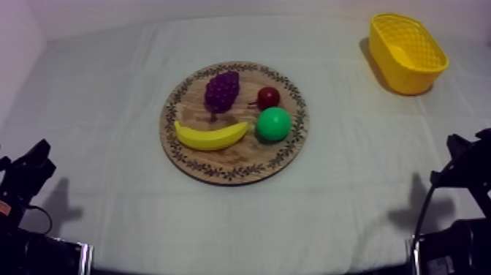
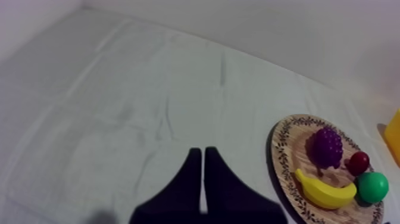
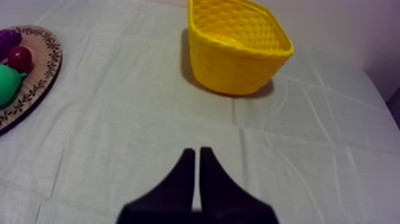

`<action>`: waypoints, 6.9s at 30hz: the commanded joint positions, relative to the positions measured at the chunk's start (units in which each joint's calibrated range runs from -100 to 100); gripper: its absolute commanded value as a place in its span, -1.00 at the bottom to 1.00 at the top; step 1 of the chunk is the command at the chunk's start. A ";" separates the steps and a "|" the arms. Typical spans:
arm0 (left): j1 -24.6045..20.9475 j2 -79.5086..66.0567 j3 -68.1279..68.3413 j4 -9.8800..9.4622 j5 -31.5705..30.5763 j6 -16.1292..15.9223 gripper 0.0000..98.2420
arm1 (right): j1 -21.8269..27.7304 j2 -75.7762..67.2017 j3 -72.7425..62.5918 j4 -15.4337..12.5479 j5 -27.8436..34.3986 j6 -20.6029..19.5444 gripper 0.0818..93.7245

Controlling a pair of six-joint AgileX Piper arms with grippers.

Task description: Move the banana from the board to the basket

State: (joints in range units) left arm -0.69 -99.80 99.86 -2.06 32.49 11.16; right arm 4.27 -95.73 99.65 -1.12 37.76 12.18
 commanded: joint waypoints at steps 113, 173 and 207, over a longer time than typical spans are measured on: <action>0.00 -0.03 0.03 -0.01 0.01 -0.01 -1.00 | -37.84 93.46 -79.35 -4.49 12.62 17.29 0.11; 0.00 -0.03 0.03 -0.01 0.01 -0.01 -1.00 | -42.57 132.16 -97.91 -0.10 8.42 10.76 0.03; 0.00 -0.03 0.03 -0.01 0.01 -0.01 -1.00 | -39.99 128.06 -103.89 -1.10 15.82 11.54 -0.44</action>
State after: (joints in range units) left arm -0.69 -99.80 99.86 -2.06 32.49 11.16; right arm -36.28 33.09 -1.42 -1.52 49.69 22.87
